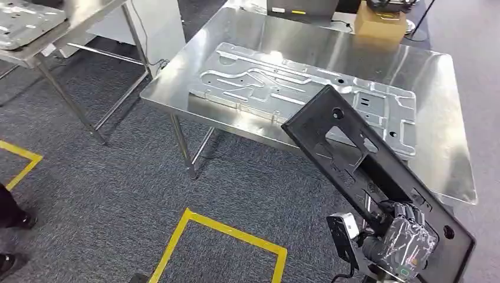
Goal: Take the parts from the cabinet and place them on the table.
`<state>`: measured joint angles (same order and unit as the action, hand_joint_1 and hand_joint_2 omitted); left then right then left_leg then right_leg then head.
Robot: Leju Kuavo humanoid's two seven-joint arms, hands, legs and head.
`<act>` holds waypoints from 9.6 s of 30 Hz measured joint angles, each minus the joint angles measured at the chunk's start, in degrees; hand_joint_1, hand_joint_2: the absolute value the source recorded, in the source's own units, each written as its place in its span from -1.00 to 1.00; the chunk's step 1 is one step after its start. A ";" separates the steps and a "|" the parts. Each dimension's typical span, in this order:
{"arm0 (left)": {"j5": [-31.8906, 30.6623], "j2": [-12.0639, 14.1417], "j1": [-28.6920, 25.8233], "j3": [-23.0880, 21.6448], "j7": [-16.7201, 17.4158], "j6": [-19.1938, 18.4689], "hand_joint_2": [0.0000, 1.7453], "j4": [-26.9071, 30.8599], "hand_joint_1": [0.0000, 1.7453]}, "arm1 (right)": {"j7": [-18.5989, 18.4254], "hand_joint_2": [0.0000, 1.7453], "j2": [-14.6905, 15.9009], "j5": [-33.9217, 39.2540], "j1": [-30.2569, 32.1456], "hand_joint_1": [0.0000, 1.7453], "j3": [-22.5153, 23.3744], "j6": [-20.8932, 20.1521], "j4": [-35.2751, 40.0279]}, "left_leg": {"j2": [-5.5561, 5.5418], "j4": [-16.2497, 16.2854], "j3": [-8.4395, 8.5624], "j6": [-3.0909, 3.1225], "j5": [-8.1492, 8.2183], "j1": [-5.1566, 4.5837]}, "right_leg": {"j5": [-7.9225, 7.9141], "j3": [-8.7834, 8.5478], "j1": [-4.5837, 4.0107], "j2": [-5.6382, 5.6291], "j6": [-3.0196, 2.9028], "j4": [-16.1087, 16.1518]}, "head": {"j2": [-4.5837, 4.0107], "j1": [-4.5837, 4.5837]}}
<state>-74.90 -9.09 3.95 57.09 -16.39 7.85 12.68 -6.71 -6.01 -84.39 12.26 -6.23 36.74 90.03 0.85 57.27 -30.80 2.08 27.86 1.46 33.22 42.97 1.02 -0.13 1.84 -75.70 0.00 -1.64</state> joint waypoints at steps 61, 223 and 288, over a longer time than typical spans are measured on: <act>-6.54 -0.07 2.91 -5.68 2.78 -4.68 1.00 -0.09 -1.00 | -4.29 1.00 -2.49 -4.11 -47.05 1.00 -18.05 -21.11 -48.35 | -1.35 1.24 -2.89 0.34 -1.59 -0.45 | 1.08 -0.03 -0.62 -0.18 -0.13 -0.57 | 0.00 0.24; 3.06 0.48 -0.25 5.92 0.79 -1.16 -1.00 -0.87 -1.00 | 14.34 -1.00 -6.73 62.94 -13.41 -1.00 47.82 -15.52 -75.87 | -2.96 -0.40 -0.98 -2.13 -1.75 -0.64 | -3.87 -14.83 -0.97 -1.57 -2.31 19.88 | 0.00 0.96; 2.75 0.46 0.47 9.25 0.07 1.25 -1.00 -0.90 -1.00 | -4.18 -1.00 -6.88 46.01 -13.97 -1.00 41.99 -27.32 -78.99 | -1.72 10.91 -7.67 -2.42 4.65 -0.52 | -4.63 -14.07 -0.62 0.06 -3.75 20.11 | 0.00 1.03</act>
<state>-72.15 -8.63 4.42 66.34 -16.33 9.09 11.78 -10.88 -12.90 -38.38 -1.71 35.76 9.42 11.04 -0.86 68.18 -38.47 -0.34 32.51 0.94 28.59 28.91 0.40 -0.07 -1.91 -55.59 0.00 -0.61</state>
